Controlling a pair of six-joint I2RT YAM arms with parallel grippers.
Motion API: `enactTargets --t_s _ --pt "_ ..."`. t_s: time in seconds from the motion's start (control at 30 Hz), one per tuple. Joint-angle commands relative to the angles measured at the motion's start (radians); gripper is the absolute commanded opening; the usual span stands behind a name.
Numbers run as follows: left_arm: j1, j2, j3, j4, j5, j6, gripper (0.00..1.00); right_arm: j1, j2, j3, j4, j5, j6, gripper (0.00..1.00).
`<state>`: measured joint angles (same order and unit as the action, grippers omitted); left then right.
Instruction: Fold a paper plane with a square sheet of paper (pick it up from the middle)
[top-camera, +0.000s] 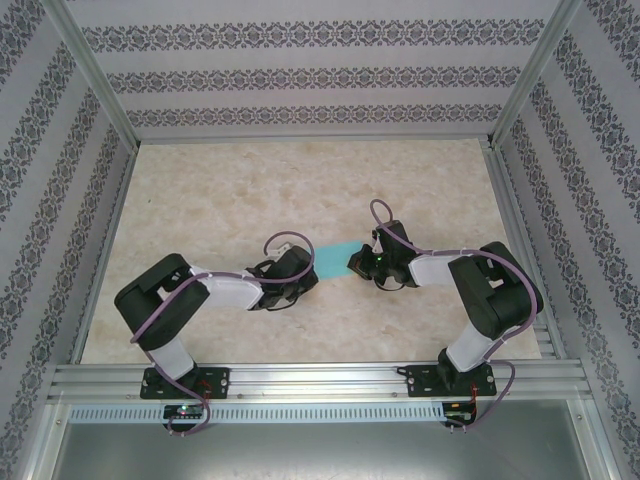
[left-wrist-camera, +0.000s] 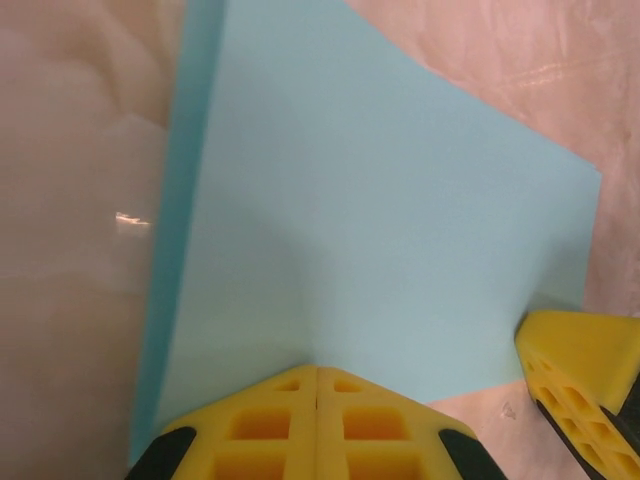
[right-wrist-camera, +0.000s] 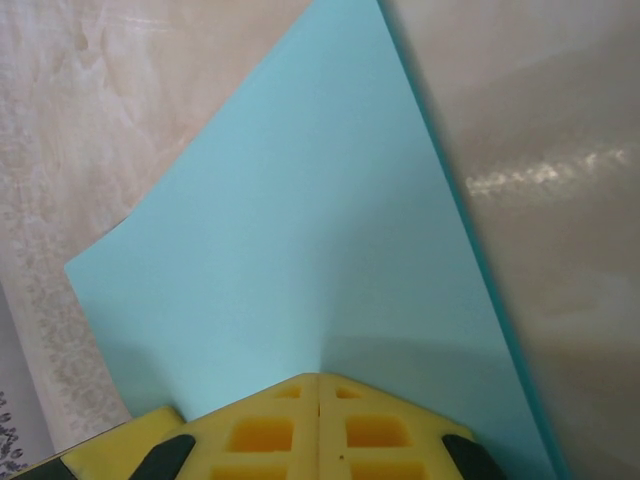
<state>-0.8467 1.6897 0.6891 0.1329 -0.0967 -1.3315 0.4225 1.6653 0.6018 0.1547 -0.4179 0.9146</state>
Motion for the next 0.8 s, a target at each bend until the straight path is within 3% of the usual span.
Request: enactTargets --t_s 0.0,0.4,0.63,0.77 --pt "0.006 -0.006 -0.081 -0.192 -0.089 -0.049 0.0 -0.055 0.062 -0.054 -0.155 0.185 -0.034 0.05" --pt "0.038 -0.101 -0.085 -0.338 -0.132 0.011 0.01 -0.077 0.041 -0.049 -0.179 0.188 -0.065 0.06" --pt "0.113 -0.169 0.053 -0.448 -0.08 0.239 0.06 -0.063 -0.01 0.041 -0.262 0.151 -0.155 0.08" --pt "0.161 -0.202 0.148 -0.528 -0.061 0.36 0.17 -0.021 -0.067 0.121 -0.341 0.153 -0.221 0.12"
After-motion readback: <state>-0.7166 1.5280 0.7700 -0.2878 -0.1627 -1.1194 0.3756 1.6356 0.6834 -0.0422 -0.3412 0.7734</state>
